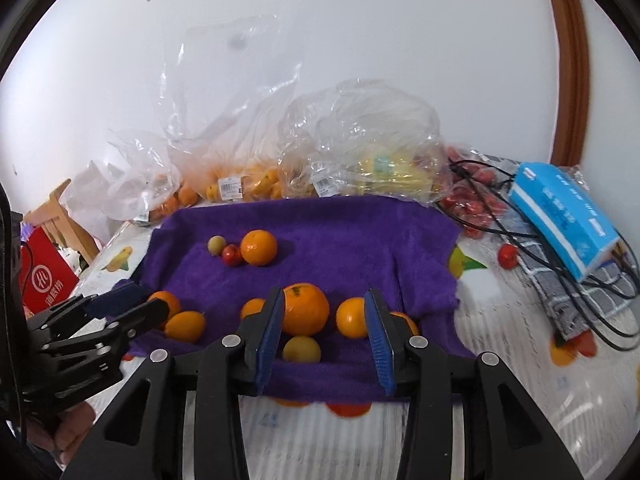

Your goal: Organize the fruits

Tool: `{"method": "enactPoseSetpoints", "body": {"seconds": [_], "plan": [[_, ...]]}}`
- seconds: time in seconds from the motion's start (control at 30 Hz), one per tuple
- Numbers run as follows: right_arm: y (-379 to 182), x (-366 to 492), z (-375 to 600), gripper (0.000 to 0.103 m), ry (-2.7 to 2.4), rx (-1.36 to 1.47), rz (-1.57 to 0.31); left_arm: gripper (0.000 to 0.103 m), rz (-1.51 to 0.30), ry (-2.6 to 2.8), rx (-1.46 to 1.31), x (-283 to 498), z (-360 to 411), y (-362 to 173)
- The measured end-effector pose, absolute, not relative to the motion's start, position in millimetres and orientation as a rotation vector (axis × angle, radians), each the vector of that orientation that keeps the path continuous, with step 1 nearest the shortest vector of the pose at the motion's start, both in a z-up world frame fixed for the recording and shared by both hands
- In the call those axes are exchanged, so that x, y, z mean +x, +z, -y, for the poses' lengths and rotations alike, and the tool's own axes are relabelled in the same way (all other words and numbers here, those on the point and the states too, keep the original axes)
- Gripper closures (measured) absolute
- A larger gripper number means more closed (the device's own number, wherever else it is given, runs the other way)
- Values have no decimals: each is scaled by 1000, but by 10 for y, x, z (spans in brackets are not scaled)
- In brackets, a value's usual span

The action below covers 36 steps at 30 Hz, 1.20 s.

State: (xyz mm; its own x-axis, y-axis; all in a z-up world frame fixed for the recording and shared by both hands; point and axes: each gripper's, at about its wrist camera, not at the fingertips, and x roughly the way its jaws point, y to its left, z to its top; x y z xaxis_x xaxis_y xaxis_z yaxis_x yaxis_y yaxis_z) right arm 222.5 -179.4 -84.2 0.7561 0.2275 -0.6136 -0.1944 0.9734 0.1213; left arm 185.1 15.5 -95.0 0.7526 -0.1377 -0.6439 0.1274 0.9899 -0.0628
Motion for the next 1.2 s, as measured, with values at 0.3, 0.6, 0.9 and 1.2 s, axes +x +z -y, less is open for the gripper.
{"method": "enactPoseSetpoints", "body": {"seconds": [0.3,0.6,0.9,1.2], "plan": [[-416,1540,1794,35,130,29,-655,29,-694,-132,-83,1259,-279,-462],[-179,930,1836,33,112,57,-655,22,-666,-116,-121,682,-335,-213],[-67,477,1851,22,85,56,-643,20,-620,-96,-92,252,-258,-5],[59,203,1909,8,87,74,-595,18,-594,-91,-93,67,-232,90]]}}
